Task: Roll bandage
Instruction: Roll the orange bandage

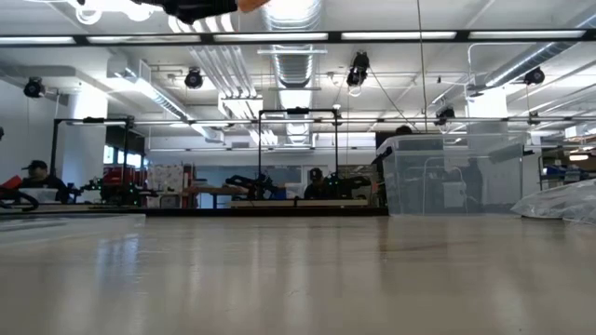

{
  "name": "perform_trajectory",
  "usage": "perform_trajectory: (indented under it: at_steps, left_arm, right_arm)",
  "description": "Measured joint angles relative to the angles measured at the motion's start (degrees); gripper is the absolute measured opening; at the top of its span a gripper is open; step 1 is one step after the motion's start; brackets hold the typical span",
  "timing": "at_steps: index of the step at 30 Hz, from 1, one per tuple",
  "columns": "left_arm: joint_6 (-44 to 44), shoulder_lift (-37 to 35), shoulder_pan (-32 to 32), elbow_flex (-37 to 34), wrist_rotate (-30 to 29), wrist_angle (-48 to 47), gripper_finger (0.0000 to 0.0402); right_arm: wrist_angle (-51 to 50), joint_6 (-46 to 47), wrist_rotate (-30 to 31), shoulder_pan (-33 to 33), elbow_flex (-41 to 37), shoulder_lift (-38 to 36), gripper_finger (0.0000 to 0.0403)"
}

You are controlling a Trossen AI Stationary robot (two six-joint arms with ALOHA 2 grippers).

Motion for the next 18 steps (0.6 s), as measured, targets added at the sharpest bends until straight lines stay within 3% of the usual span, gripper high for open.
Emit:
perform_trajectory:
  at_steps: [10, 14, 18]
  left_arm:
    - [-3.1, 4.1, 0.1, -0.1, -0.5, 8.1, 0.0267]
    - [-2.1, 4.4, 0.1, 0.0, -5.2, 13.8, 0.0252]
    - [1.7, 5.8, 0.1, 0.0, -8.7, 18.2, 0.0209]
  right_arm:
    - [1.8, 2.2, 1.9, 0.0, -2.2, -0.3, 0.0018]
    - [3.4, 4.5, 1.7, 0.0, -3.3, -0.3, 0.0018]
    - [6.7, 6.6, 1.2, 0.0, -5.1, -0.2, 0.0018]
